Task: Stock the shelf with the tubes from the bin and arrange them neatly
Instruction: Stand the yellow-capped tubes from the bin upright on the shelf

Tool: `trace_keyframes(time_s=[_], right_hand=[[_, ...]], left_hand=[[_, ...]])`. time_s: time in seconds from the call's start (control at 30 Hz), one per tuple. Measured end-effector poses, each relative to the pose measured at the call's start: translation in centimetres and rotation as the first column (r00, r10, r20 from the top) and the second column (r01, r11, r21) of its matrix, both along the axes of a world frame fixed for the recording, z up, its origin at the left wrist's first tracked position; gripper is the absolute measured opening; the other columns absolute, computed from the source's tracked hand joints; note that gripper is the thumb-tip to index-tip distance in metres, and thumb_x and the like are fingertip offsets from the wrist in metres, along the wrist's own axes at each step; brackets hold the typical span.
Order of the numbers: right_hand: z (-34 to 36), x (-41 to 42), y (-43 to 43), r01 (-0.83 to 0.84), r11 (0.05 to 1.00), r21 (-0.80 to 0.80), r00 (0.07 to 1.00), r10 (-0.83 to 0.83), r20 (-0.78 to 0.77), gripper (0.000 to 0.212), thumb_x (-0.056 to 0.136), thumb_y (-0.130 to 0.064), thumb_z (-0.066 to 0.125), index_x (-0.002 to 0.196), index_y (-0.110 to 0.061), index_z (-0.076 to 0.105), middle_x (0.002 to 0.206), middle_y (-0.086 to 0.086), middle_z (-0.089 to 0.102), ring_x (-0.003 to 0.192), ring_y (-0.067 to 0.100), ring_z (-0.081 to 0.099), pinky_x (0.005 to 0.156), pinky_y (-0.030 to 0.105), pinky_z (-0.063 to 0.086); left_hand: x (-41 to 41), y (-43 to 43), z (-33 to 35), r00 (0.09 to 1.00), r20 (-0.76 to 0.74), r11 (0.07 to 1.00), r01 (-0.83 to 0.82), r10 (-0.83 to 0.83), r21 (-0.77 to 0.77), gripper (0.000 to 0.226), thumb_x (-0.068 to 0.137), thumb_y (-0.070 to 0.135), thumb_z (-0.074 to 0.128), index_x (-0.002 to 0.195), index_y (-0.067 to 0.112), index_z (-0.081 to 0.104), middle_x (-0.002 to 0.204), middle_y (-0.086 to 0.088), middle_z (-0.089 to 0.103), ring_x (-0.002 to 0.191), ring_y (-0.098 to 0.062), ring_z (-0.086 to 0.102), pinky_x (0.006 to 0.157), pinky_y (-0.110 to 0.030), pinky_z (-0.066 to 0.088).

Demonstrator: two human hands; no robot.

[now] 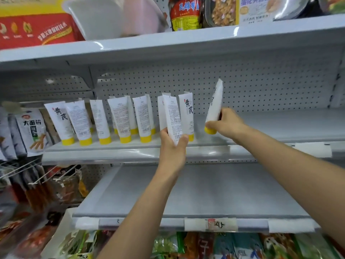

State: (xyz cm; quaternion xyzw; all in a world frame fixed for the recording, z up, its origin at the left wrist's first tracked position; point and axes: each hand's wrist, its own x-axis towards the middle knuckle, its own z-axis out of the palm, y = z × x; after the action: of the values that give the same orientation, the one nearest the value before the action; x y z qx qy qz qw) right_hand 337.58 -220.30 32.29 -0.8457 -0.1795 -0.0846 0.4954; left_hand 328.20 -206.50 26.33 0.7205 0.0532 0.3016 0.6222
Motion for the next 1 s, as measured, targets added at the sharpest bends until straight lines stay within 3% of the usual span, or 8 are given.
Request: trace_keyframes(time_s=[0.2,0.33,0.53,0.73,0.8,0.87,0.93,1.0], right_hand=[[-1.9,4.3,2.3,0.091,0.982,-0.165,0.993,-0.102,-0.058,0.041,0.087,-0.01,0.063,0.124,-0.004,0.046,0.119,0.014,0.057,0.104,0.029,0.055,0.075,0.031,0.041],[-2.4,6.3,3.0,0.106,0.977,-0.187,0.992,-0.116,-0.043,0.044,0.087,-0.011,0.063,0.126,-0.004,0.044,0.119,0.015,0.056,0.097,0.027,0.052,0.074,0.03,0.039],[-2.6,8.3,3.0,0.088,0.979,-0.186,0.996,-0.09,-0.005,0.047,0.087,-0.01,0.063,0.13,-0.003,0.045,0.123,0.015,0.057,0.111,0.03,0.055,0.077,0.027,0.039],[-3.0,8.7,2.2,0.042,0.979,-0.198,0.998,-0.048,-0.027,0.05,0.085,-0.015,0.067,0.13,-0.005,0.046,0.123,0.01,0.059,0.108,0.028,0.058,0.079,0.026,0.041],[-3.1,8.1,1.4,0.083,0.977,-0.195,0.997,-0.081,0.018,0.049,0.087,-0.016,0.064,0.13,-0.004,0.044,0.124,0.011,0.056,0.107,0.027,0.056,0.082,0.031,0.045],[-3.0,6.9,0.5,0.163,0.974,-0.156,0.977,-0.137,0.164,0.045,0.087,-0.012,0.061,0.129,-0.006,0.044,0.123,0.01,0.053,0.11,0.027,0.053,0.091,0.04,0.048],[-2.6,4.9,-0.2,0.08,0.996,-0.048,0.963,-0.065,0.262,0.03,0.085,-0.007,0.058,0.115,-0.011,0.051,0.106,0.005,0.057,0.096,0.021,0.056,0.086,0.036,0.051],[-2.1,2.4,-0.6,-0.206,0.978,0.005,0.963,0.202,0.178,0.025,0.084,-0.002,0.062,0.107,-0.011,0.058,0.091,0.001,0.06,0.082,0.015,0.057,0.076,0.022,0.05]], left_hand=[[2.1,0.3,-0.6,0.999,0.023,0.999,0.025,-0.026,0.046,0.041,0.093,0.026,0.055,0.129,0.023,0.034,0.125,0.003,0.053,0.112,-0.024,0.055,0.095,-0.049,0.05],[3.4,0.5,-1.0,0.998,0.024,0.996,0.054,-0.056,0.064,0.039,0.095,0.027,0.054,0.128,0.026,0.033,0.13,0.004,0.052,0.117,-0.023,0.052,0.097,-0.047,0.048],[3.7,0.7,-1.8,0.998,0.042,0.999,0.05,-0.051,0.011,0.045,0.095,0.025,0.056,0.134,0.023,0.034,0.128,0.007,0.053,0.117,-0.02,0.053,0.099,-0.048,0.048],[2.8,0.1,-1.5,0.998,0.055,1.0,0.006,-0.006,-0.009,0.042,0.095,0.023,0.056,0.131,0.023,0.037,0.125,0.009,0.055,0.113,-0.02,0.055,0.098,-0.051,0.049],[2.4,-0.2,-1.2,0.998,0.066,1.0,0.004,-0.004,-0.013,0.042,0.095,0.021,0.056,0.132,0.023,0.037,0.125,0.008,0.056,0.113,-0.02,0.055,0.097,-0.049,0.05],[2.2,-0.6,-0.9,0.997,0.081,1.0,0.01,-0.009,-0.017,0.04,0.096,0.021,0.055,0.132,0.024,0.039,0.125,0.008,0.057,0.109,-0.018,0.056,0.087,-0.041,0.054],[2.0,-1.1,-0.5,0.995,0.095,0.999,0.024,-0.021,-0.032,0.037,0.096,0.019,0.054,0.131,0.026,0.042,0.123,0.01,0.058,0.1,-0.015,0.058,0.071,-0.031,0.055],[2.0,-1.8,0.0,0.994,0.104,0.996,0.043,-0.035,-0.073,0.034,0.097,0.015,0.053,0.129,0.024,0.045,0.12,0.01,0.06,0.098,-0.013,0.06,0.065,-0.028,0.055]])
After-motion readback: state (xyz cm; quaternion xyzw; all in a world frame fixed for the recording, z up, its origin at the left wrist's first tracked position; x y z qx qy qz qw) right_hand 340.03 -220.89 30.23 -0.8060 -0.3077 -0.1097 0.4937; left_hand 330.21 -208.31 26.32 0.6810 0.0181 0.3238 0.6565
